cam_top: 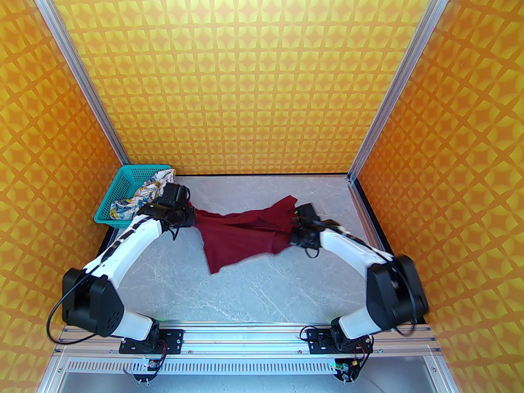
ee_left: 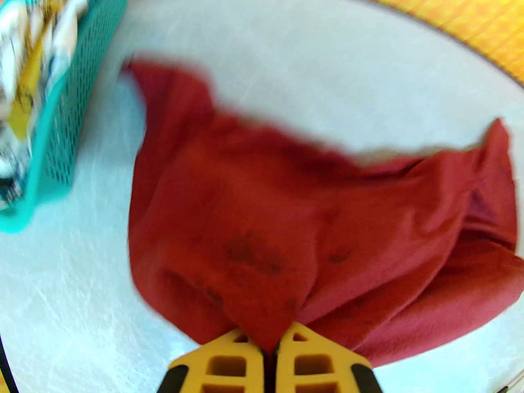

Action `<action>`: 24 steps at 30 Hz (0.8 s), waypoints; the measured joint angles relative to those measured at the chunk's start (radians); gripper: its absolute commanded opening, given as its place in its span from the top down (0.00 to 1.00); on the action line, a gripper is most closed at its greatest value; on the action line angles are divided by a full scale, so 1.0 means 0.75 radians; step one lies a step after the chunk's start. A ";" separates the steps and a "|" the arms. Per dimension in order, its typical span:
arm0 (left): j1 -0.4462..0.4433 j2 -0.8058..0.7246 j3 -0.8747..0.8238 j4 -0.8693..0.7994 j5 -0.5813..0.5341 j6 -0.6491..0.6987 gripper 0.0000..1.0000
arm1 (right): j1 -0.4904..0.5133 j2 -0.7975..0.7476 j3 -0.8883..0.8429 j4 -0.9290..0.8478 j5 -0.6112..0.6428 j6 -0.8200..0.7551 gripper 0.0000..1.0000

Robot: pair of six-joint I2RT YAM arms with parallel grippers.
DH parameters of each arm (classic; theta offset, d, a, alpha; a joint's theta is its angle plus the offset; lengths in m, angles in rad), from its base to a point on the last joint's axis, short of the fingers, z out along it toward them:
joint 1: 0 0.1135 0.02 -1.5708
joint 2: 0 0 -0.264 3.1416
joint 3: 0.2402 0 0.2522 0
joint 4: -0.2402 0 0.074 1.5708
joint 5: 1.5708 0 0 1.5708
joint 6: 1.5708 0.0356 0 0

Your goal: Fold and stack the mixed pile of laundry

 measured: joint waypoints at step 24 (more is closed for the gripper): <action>0.154 0.525 0.248 0.014 0.085 0.075 0.33 | -0.198 0.351 0.366 -0.122 -0.041 -0.100 0.50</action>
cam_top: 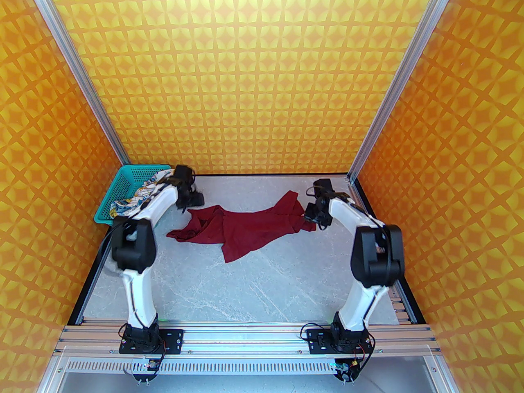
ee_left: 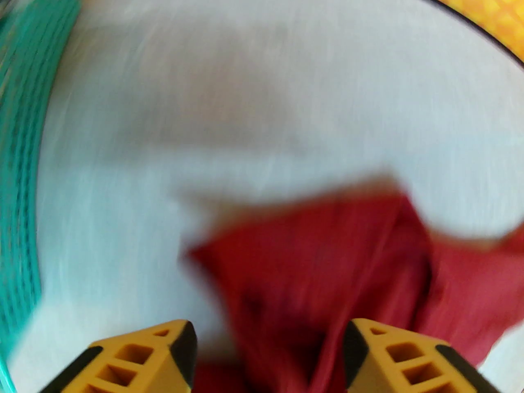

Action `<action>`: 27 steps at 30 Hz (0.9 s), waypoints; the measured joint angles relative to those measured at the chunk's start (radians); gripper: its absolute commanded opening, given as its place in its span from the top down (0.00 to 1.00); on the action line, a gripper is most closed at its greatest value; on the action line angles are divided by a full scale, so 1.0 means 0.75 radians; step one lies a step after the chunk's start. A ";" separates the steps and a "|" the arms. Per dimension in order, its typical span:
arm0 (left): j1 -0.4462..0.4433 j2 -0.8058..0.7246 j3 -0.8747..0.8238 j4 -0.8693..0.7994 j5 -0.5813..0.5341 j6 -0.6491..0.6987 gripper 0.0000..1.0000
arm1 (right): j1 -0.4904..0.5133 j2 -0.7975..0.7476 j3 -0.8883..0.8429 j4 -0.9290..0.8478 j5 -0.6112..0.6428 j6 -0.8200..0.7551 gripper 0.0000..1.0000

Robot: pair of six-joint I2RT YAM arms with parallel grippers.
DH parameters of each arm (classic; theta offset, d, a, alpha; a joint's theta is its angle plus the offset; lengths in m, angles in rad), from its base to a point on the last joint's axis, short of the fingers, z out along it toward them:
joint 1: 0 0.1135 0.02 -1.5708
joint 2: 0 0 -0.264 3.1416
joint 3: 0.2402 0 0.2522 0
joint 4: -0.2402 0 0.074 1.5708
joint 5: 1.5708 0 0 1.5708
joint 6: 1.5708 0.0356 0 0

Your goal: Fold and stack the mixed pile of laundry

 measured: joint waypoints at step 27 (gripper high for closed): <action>0.209 -0.130 -0.482 0.210 -0.006 -0.059 0.26 | 1.037 0.495 0.309 0.083 0.011 0.087 0.88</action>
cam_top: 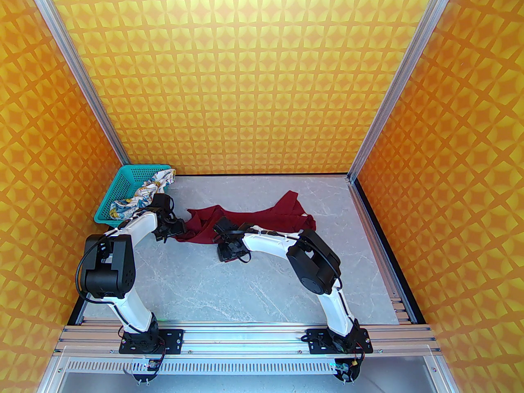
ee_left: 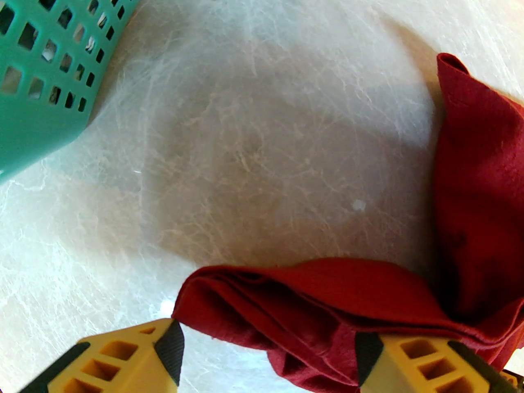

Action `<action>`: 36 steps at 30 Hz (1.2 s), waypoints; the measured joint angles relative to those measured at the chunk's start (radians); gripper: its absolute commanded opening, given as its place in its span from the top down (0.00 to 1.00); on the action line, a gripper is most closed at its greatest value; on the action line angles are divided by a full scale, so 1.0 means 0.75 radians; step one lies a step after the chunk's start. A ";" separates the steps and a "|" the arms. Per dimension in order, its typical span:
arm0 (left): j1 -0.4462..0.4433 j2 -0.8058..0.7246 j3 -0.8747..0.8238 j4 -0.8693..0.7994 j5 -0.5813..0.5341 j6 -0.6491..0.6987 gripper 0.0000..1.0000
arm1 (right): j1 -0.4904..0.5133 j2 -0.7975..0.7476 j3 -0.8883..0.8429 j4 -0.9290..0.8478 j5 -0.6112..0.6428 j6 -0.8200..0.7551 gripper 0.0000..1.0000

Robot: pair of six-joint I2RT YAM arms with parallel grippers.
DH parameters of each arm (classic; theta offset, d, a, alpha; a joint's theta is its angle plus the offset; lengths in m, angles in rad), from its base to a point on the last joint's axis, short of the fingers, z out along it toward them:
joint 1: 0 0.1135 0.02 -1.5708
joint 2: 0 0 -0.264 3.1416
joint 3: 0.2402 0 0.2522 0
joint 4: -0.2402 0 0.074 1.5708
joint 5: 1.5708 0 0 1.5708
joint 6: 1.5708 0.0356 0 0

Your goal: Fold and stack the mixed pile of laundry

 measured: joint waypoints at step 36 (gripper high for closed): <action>-0.084 -0.016 -0.168 0.336 0.040 -0.190 1.00 | -0.676 -1.302 -0.407 -0.322 0.413 -0.219 1.00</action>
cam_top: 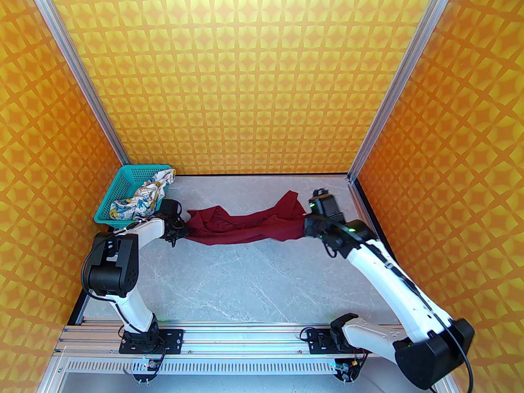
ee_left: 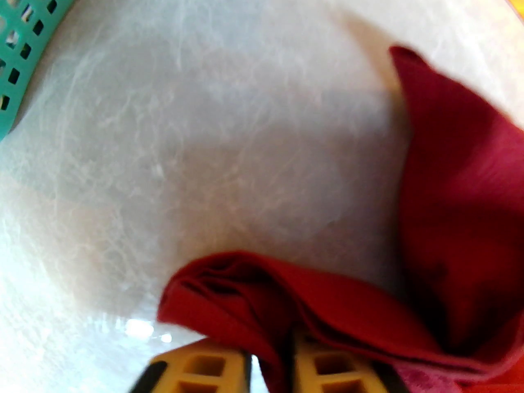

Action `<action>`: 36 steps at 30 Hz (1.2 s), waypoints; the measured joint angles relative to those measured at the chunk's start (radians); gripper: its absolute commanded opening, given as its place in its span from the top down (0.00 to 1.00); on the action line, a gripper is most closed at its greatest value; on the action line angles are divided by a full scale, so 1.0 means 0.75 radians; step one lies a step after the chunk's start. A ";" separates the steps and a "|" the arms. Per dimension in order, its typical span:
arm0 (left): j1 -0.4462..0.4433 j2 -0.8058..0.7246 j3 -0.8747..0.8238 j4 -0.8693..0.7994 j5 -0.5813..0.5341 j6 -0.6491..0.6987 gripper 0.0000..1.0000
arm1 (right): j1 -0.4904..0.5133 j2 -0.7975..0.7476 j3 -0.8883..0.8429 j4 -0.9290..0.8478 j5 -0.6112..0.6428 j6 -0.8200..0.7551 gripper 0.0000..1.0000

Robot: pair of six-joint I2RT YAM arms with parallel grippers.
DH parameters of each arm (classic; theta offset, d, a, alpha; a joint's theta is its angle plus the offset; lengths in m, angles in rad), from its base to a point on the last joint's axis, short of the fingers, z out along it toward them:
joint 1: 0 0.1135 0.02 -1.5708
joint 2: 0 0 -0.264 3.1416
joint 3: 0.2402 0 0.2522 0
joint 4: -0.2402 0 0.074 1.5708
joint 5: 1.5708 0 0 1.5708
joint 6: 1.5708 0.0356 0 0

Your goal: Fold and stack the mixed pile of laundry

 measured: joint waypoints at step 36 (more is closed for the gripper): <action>-0.136 -1.004 0.524 -0.262 -0.024 0.080 1.00 | -0.023 -0.045 0.716 -0.180 0.016 -0.004 1.00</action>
